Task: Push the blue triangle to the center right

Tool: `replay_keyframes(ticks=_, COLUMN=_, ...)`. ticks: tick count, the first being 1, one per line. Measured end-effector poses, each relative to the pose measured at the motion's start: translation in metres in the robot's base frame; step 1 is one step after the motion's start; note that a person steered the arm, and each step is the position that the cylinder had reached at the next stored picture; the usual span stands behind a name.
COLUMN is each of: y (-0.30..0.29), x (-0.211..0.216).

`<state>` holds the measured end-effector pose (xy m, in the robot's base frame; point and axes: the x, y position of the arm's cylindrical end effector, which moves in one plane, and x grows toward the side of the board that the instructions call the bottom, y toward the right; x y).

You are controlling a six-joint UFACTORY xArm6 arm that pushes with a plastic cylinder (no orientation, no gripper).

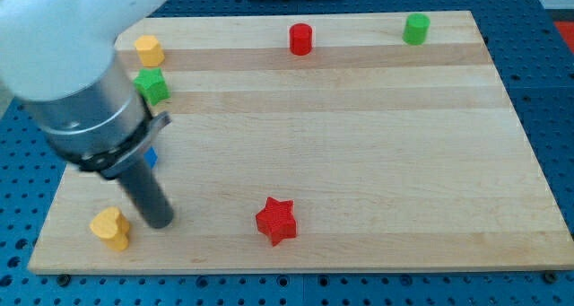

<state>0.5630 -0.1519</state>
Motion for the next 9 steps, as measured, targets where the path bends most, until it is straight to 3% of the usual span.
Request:
replay_keyframes(ticks=2, y=0.002, x=-0.014)
replay_keyframes(ticks=7, y=-0.075, x=-0.014)
replay_keyframes(ticks=9, y=-0.086, x=-0.042)
